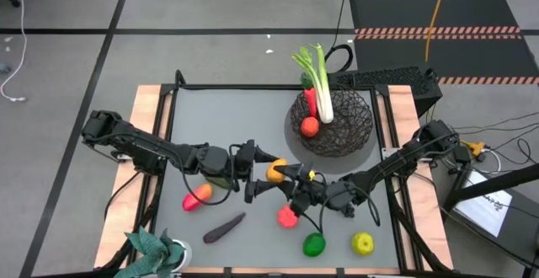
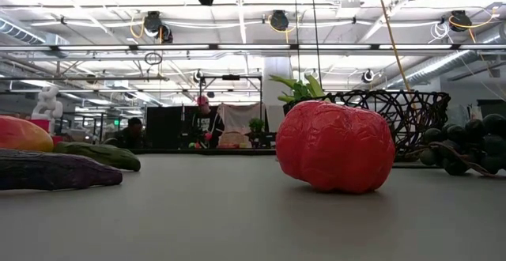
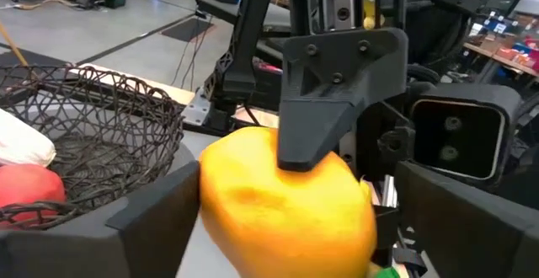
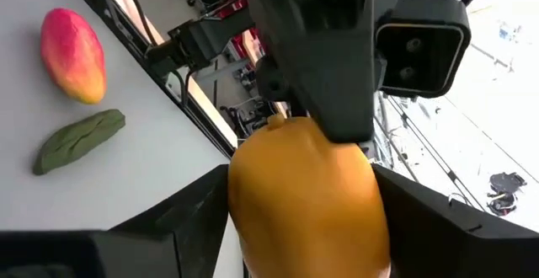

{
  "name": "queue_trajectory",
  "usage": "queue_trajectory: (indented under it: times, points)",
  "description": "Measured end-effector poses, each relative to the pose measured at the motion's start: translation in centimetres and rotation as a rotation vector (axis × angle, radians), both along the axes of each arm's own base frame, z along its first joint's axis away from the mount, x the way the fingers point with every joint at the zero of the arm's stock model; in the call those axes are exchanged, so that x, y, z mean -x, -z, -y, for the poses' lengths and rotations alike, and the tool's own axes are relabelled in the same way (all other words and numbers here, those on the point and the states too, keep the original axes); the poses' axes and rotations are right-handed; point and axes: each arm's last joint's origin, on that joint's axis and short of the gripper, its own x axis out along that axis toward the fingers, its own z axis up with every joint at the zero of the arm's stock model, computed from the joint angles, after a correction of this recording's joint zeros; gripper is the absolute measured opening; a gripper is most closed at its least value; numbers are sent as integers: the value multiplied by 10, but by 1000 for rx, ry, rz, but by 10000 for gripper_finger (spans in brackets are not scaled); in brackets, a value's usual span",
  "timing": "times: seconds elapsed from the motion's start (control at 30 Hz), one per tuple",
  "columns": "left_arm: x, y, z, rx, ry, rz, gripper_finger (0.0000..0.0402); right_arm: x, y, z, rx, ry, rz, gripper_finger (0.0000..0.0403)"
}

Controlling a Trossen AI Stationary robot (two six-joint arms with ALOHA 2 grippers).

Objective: Build produce basket
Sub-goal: Put the lemon into the black wire basket

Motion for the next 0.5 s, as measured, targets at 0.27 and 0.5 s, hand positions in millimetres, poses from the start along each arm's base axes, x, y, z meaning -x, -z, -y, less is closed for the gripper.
queue_trajectory:
  times: [0.27,0.5]
  points:
    - [7,-11,-1,-25,21,41,387,1,1,-2,-38,7,10,255]
    - [24,-25,-8,-98,-40,12,398,2,6,-2,-135,9,12,254]
